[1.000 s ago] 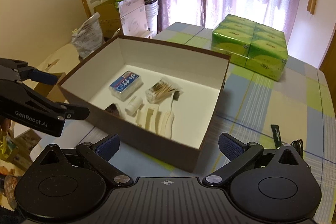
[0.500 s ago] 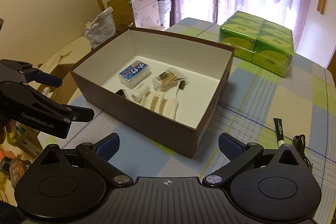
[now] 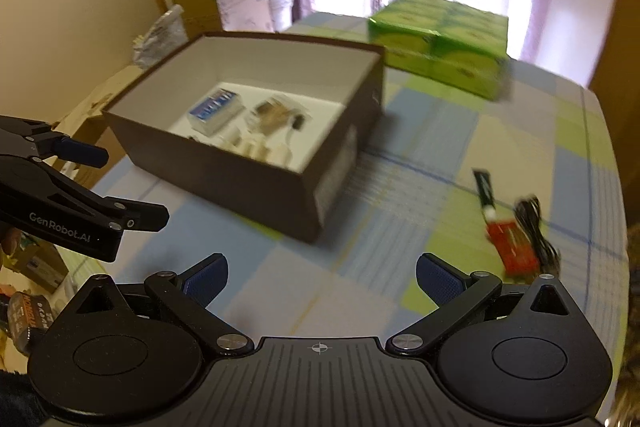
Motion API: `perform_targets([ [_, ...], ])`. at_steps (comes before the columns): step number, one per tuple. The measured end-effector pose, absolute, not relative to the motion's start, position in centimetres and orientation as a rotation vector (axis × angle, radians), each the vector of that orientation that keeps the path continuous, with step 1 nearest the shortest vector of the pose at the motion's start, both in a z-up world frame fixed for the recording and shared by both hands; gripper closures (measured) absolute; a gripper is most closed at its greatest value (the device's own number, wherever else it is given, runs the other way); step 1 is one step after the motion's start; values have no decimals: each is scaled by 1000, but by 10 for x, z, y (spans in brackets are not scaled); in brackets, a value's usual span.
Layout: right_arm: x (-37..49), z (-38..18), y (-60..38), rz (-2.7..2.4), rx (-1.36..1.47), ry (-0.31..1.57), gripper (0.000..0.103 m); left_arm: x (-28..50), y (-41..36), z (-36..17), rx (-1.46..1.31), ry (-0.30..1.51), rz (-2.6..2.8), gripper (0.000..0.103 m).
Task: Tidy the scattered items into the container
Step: 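Withdraw both tools from the box toward the remaining items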
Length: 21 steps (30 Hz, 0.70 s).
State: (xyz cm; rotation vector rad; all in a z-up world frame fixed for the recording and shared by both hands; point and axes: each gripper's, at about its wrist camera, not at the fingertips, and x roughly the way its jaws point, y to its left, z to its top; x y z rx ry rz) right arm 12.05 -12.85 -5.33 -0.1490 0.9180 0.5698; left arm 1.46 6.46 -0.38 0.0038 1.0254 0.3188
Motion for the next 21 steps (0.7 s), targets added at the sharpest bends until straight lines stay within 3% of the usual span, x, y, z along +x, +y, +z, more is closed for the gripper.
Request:
perform_targets([
  [21, 110, -73, -287, 166, 23, 926, 0, 93, -50, -42, 89, 1043, -25, 2],
])
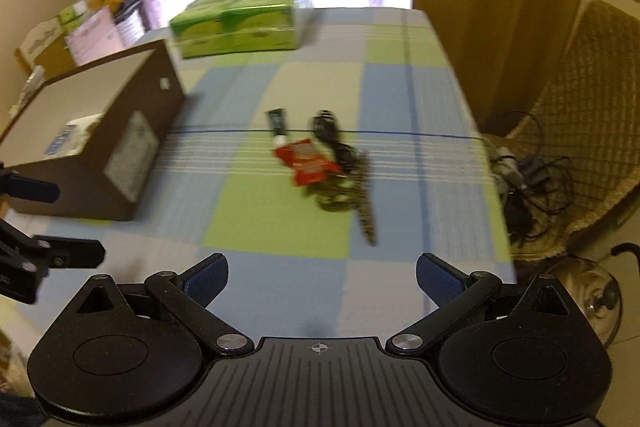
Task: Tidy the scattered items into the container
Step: 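Withdraw both tools from the box toward the remaining items, then grasp the red candy packet with the left tool while the right tool grasps the leopard-print clip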
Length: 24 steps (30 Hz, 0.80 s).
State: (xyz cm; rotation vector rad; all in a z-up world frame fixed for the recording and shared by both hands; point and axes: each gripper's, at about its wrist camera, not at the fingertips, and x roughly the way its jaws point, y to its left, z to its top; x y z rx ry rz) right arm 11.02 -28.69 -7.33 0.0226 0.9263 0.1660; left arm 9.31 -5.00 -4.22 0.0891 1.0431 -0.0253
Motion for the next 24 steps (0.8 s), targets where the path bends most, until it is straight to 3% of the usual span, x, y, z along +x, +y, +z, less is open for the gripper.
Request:
perform_targets([
  [8, 129, -96, -316, 167, 23, 906, 1, 134, -68, -68, 90, 1076, -28, 2],
  [9, 133, -99, -317, 175, 18, 903, 5, 140, -68, -72, 89, 1083, -23, 2],
  [10, 137, -103, -318, 186, 17, 902, 16, 145, -68, -76, 89, 1090, -18, 2],
  [15, 163, -122, -321, 223, 10, 910, 20, 170, -70, -94, 100, 1129, -6, 3],
  [17, 173, -129, -320, 246, -3, 920, 39, 175, -69, -98, 101, 1142, -6, 3],
  [19, 182, -138, -319, 259, -13, 934, 40, 180, -69, -101, 101, 1153, -6, 3],
  [21, 188, -144, -319, 257, -33, 936, 51, 184, -67, -103, 102, 1163, -2, 3],
  [23, 194, -150, -320, 266, -32, 952, 73, 187, -65, -105, 101, 1171, -3, 3],
  [24, 196, -153, -321, 263, -27, 962, 78, 188, -65, -107, 102, 1176, -4, 3],
])
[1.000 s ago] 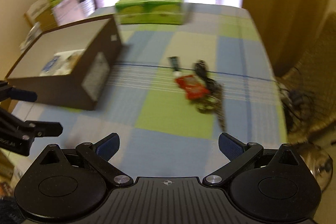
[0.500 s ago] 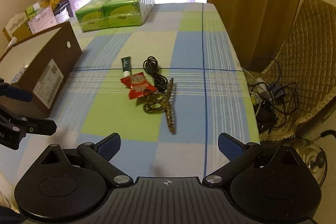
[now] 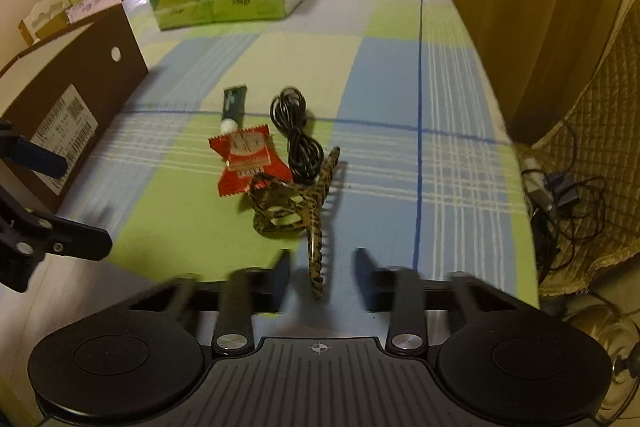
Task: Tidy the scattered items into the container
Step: 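Grasp the red candy packet with the left tool while the right tool grasps the leopard-print clip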
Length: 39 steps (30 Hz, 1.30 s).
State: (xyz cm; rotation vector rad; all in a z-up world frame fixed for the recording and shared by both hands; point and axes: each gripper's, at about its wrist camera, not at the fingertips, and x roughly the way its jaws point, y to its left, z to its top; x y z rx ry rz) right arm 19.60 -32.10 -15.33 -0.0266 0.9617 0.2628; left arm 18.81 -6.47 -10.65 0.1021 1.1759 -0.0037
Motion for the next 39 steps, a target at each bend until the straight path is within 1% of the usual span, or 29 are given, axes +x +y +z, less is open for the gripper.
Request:
perform_targets([
  [2, 197, -156, -324, 256, -13, 965, 91, 191, -64, -109, 107, 1184, -5, 3],
  [5, 191, -155, -329, 240, -12, 971, 94, 195, -64, -111, 107, 1191, -13, 4],
  [8, 180, -153, -336, 191, -13, 984, 95, 201, -65, -113, 107, 1191, -19, 4],
  [13, 166, -150, -362, 63, 63, 995, 95, 218, -73, -117, 89, 1180, -37, 7],
  [18, 170, -147, -385, -16, 133, 986, 95, 244, -86, -116, 53, 1146, -51, 10],
  [20, 174, -147, -389, -27, 145, 982, 94, 256, -92, -116, 30, 1129, -47, 16],
  [23, 180, -148, -391, -22, 148, 980, 94, 273, -96, -116, -17, 1106, -31, 21],
  [27, 183, -149, -392, -10, 141, 975, 94, 290, -99, -123, -42, 1095, 13, 25],
  [28, 183, -149, -392, -6, 140, 973, 94, 292, -99, -127, -44, 1102, 19, 32],
  [29, 183, -149, -392, -2, 139, 971, 95, 294, -99, -131, -46, 1114, 23, 43],
  [30, 183, -150, -392, 2, 139, 970, 95, 296, -97, -136, -52, 1129, 26, 48],
  [31, 183, -150, -392, 6, 139, 969, 94, 295, -95, -140, -64, 1141, 25, 50],
  [34, 183, -150, -394, 23, 137, 970, 94, 286, -87, -141, -80, 1136, 10, 53],
  [36, 182, -151, -394, 45, 131, 968, 95, 279, -81, -139, -65, 1132, 0, 59],
  [39, 180, -151, -394, 74, 124, 968, 95, 264, -71, -137, -47, 1147, -23, 61],
])
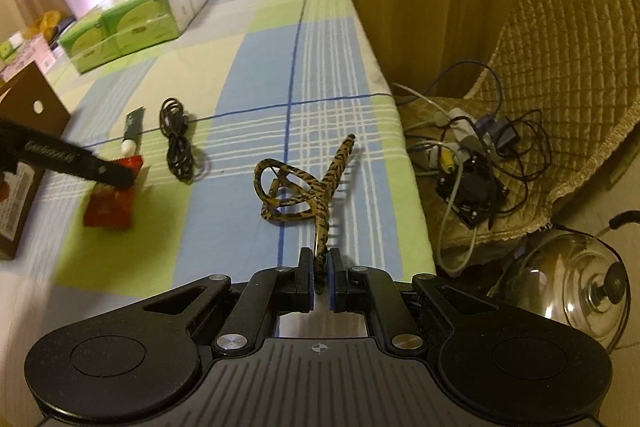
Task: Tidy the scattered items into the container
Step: 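Grasp the red candy packet with the left tool while the right tool grasps the leopard-print clip, then carry the candy packet and leopard-print clip with both tools over the box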
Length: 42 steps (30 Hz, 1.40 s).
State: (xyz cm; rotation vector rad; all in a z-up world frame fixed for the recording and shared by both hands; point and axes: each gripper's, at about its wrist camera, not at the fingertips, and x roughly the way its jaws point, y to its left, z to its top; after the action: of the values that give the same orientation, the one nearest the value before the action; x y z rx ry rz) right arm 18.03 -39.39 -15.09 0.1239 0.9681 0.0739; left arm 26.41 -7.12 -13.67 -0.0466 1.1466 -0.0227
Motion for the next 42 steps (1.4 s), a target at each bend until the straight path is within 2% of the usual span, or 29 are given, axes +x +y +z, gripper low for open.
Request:
perform_targets([
  [4, 177, -151, -393, 123, 113, 977, 94, 239, -65, -134, 21, 1164, -55, 59],
  [7, 177, -151, -393, 132, 120, 988, 94, 228, -66, -131, 36, 1168, -58, 47],
  [9, 178, -150, -392, 134, 121, 991, 75, 223, -67, -130, 27, 1168, -56, 41],
  [10, 177, -148, -391, 123, 121, 981, 30, 221, -68, -131, 23, 1168, -55, 41],
  [11, 176, -146, -390, 110, 119, 955, 9, 220, -69, -131, 21, 1168, -52, 41],
  [13, 173, -139, -387, 117, 110, 902, 9, 221, -69, -134, 13, 1168, -37, 47],
  [15, 178, -138, -384, 113, 99, 910, 9, 224, -68, -137, 0, 1172, -37, 57],
  [16, 180, -138, -382, 112, 100, 904, 9, 226, -68, -139, -2, 1169, -36, 66],
  [20, 193, -141, -378, 79, 112, 900, 10, 231, -70, -142, 33, 1140, -39, 77],
  [21, 197, -142, -377, 73, 115, 903, 11, 230, -70, -142, 37, 1136, -48, 77],
  [23, 204, -145, -374, 67, 113, 915, 29, 228, -71, -142, 52, 1129, -59, 77],
  [27, 214, -152, -371, 41, 117, 921, 30, 226, -70, -143, 56, 1125, -59, 77],
  [28, 215, -154, -370, 36, 112, 920, 46, 226, -69, -143, 53, 1124, -58, 76],
  [29, 217, -156, -370, 34, 108, 924, 53, 226, -69, -143, 51, 1122, -59, 77],
  [30, 217, -157, -369, 28, 103, 926, 56, 226, -69, -143, 54, 1119, -63, 76],
  [42, 195, -152, -368, 80, 114, 959, 59, 213, -77, -142, 114, 1101, -111, 80],
])
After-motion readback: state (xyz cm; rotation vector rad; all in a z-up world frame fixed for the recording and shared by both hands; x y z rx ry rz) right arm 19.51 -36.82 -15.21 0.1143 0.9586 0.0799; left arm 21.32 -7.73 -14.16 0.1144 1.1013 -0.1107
